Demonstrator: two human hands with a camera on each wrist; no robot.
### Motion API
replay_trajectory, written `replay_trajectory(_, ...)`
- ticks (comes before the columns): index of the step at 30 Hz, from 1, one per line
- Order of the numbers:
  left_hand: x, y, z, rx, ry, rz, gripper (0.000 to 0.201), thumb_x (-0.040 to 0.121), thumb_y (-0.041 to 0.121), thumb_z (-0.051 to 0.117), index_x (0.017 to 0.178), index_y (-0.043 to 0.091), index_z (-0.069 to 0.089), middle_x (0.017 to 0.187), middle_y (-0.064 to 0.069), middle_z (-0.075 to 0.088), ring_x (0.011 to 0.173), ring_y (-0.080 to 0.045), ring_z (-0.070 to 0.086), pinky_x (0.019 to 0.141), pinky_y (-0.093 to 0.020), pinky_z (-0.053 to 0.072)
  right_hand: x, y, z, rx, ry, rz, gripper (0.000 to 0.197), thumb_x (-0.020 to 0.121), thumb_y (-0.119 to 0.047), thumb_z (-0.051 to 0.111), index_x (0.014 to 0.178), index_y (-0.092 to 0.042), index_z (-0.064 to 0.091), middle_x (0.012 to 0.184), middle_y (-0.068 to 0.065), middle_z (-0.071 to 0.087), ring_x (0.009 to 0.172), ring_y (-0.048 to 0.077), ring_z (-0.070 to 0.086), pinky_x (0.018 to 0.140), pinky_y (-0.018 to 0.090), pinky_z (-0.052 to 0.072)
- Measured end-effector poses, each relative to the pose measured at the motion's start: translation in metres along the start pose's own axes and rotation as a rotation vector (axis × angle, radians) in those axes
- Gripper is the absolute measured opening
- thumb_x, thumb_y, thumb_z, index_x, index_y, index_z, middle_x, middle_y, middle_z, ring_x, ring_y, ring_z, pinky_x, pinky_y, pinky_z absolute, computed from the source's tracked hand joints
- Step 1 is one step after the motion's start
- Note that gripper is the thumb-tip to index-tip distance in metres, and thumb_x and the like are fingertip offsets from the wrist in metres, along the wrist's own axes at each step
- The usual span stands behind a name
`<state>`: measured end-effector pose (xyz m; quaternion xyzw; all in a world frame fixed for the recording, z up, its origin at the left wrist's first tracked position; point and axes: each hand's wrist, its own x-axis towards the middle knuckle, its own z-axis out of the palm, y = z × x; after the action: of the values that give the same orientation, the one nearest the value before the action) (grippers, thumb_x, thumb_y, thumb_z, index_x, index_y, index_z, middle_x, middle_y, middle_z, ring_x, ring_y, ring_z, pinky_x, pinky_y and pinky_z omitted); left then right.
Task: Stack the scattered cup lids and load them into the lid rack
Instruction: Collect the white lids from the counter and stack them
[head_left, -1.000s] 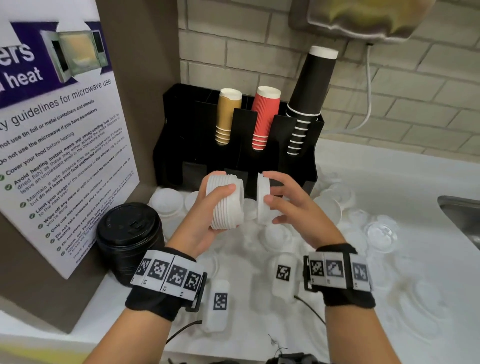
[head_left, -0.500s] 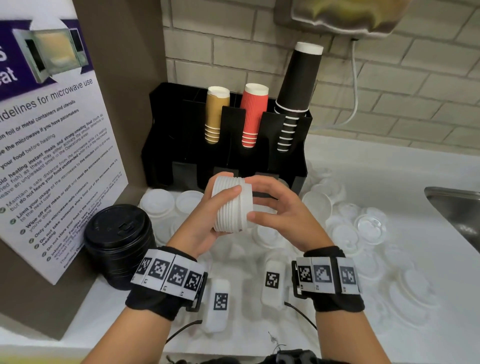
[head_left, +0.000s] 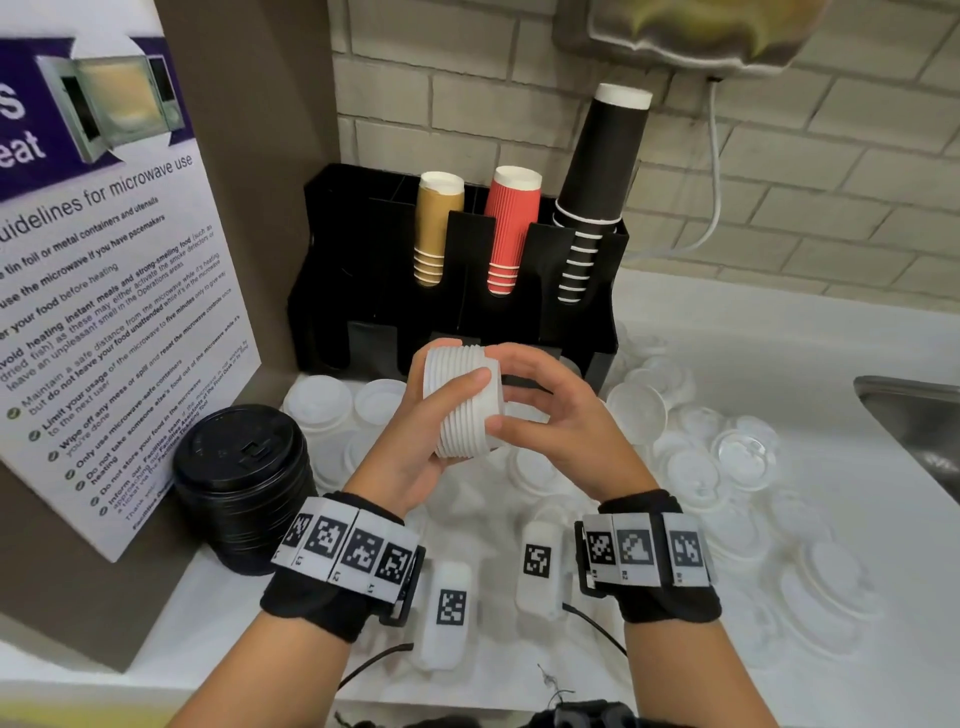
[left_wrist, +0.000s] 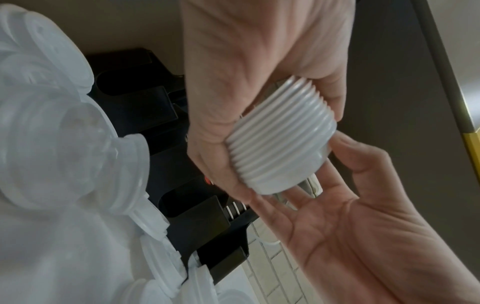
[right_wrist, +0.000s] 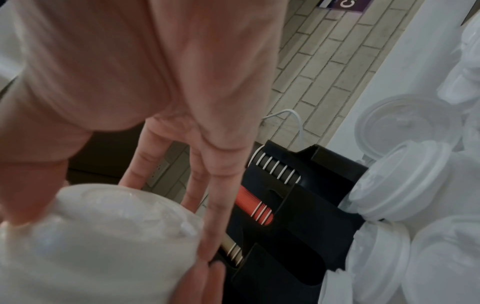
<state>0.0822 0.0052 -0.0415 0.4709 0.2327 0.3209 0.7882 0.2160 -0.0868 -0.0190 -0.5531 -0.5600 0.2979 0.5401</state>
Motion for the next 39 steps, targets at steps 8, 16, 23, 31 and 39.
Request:
replay_trajectory(8, 0.005, 0.022, -0.024, -0.081, 0.141, 0.101, 0.044, 0.070, 0.032, 0.071, 0.110, 0.041, 0.056, 0.115, 0.003, 0.059, 0.101, -0.019, 0.061, 0.066, -0.040, 0.057, 0.020, 0.004, -0.047, -0.212, 0.170, 0.178, 0.027, 0.098, -0.017, 0.053, 0.123, -0.026, 0.060, 0.116, -0.007, 0.062, 0.106, 0.009, 0.060, 0.086, 0.017, 0.050)
replay_trajectory(16, 0.002, 0.034, -0.046, -0.091, 0.178, 0.127, 0.049, 0.072, 0.032, 0.069, 0.118, 0.038, 0.052, 0.124, -0.002, 0.056, 0.108, -0.024, 0.058, 0.079, -0.047, 0.054, 0.036, 0.024, -0.095, -0.861, -0.024, 0.466, 0.033, 0.099, -0.005, 0.040, 0.116, -0.012, 0.067, 0.122, 0.006, 0.064, 0.116, 0.023, 0.056, 0.090, 0.017, 0.034)
replay_trajectory(23, 0.000, 0.030, -0.039, -0.066, 0.152, 0.111, 0.048, 0.072, 0.032, 0.069, 0.116, 0.039, 0.052, 0.124, -0.001, 0.053, 0.112, -0.025, 0.055, 0.075, -0.044, 0.055, 0.058, 0.027, -0.029, -1.357, -0.619, 0.515, 0.048, 0.097, -0.004, 0.037, 0.136, -0.028, 0.051, 0.139, 0.010, 0.040, 0.130, 0.030, 0.035, 0.109, 0.041, 0.033)
replay_trajectory(31, -0.003, 0.031, -0.044, -0.072, 0.174, 0.113, 0.047, 0.072, 0.032, 0.069, 0.116, 0.039, 0.053, 0.125, -0.002, 0.054, 0.113, -0.026, 0.056, 0.082, -0.049, 0.053, 0.060, 0.018, -0.035, -1.200, -0.610, 0.488, 0.063, 0.094, 0.002, 0.033, 0.140, -0.039, 0.042, 0.131, 0.009, 0.040, 0.126, 0.031, 0.037, 0.106, 0.042, 0.038)
replay_trajectory(39, -0.001, 0.032, -0.045, -0.068, 0.171, 0.100, 0.049, 0.073, 0.031, 0.068, 0.119, 0.038, 0.051, 0.130, -0.003, 0.052, 0.118, -0.028, 0.055, 0.091, -0.055, 0.049, 0.002, 0.010, -0.046, -1.065, -0.914, 0.525, 0.075, 0.060, -0.045, 0.086, 0.123, -0.043, 0.044, 0.112, -0.010, 0.045, 0.104, 0.014, 0.049, 0.092, 0.035, 0.049)
